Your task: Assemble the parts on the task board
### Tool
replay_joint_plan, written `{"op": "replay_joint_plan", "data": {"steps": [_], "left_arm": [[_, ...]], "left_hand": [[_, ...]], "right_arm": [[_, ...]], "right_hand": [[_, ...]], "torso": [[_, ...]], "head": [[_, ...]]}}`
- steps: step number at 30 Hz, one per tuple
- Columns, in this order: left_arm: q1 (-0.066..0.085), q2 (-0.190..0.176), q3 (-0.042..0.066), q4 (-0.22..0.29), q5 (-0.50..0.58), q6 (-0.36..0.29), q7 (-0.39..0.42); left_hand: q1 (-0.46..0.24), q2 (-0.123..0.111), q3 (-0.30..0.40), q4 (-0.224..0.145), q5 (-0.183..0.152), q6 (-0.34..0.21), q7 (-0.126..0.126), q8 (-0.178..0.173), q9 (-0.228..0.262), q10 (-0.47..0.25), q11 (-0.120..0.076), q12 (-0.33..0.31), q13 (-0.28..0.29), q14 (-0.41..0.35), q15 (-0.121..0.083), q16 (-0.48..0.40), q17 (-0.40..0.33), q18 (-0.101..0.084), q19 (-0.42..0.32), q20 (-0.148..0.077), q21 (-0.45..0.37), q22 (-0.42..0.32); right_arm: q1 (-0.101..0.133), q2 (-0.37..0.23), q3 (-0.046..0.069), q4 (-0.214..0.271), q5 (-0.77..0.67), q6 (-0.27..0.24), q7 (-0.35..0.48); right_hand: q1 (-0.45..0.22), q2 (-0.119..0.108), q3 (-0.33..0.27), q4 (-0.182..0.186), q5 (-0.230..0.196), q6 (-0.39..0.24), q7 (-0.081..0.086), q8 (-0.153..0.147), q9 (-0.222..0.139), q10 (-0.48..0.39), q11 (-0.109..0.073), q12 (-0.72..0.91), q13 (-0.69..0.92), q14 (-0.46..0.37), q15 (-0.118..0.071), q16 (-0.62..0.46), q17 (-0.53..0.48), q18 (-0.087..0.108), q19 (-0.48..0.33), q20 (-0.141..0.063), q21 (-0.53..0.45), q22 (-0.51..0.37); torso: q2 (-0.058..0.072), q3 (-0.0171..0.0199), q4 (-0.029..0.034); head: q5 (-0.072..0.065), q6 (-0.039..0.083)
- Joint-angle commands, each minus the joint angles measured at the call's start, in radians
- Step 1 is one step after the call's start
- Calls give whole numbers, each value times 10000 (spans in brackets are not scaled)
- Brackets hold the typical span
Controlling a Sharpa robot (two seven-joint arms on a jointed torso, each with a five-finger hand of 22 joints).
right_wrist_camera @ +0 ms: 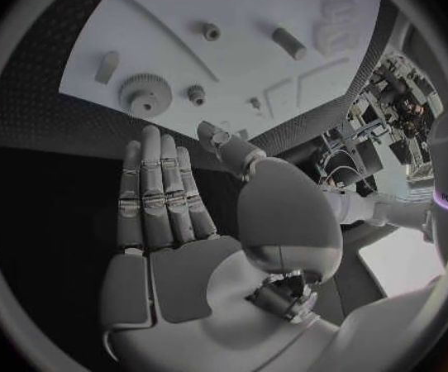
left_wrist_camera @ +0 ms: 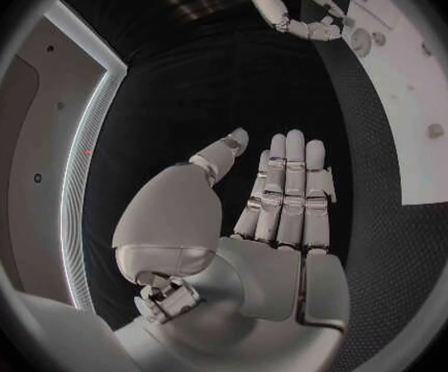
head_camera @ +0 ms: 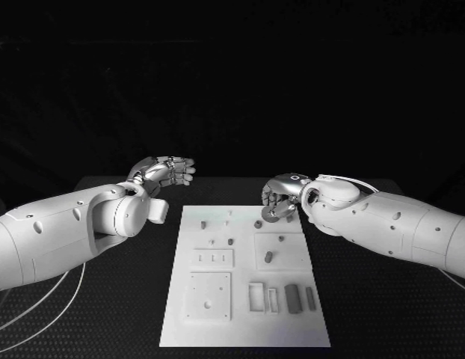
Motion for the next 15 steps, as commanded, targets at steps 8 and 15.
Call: {"op": "replay_joint_plan", "data": {"steps": [8, 15], "left_arm": [[-33, 98, 9, -7, 66, 224, 41], [-54, 112, 10, -27, 69, 249, 26]], "left_hand": [[-125, -12, 8, -35, -25, -40, -17, -26, -13, -78, -26, -80, -14, -10, 17, 21, 24, 45, -86, -14, 75, 243], [-147, -9, 11, -30, -25, -39, -17, -27, -14, -81, -26, -88, -14, -15, 18, 19, 29, 47, -92, -12, 85, 242]], "right_arm": [[-162, 116, 0, 150, -483, -38, 184], [-164, 98, -1, 443, -674, -54, 94]], "right_hand": [[48, -86, -72, -3, -104, 82, -49, -122, 6, -5, 74, -215, -31, 461, -157, -81, 261, 135, 454, -122, 128, 48], [68, -85, -60, -3, -147, 139, -31, -157, 20, 83, 47, -271, -18, 797, -265, -76, 451, 135, 776, -237, 228, 85]], "torso": [[357, 21, 50], [436, 22, 39]], "head": [[-30, 26], [-27, 15]]}}
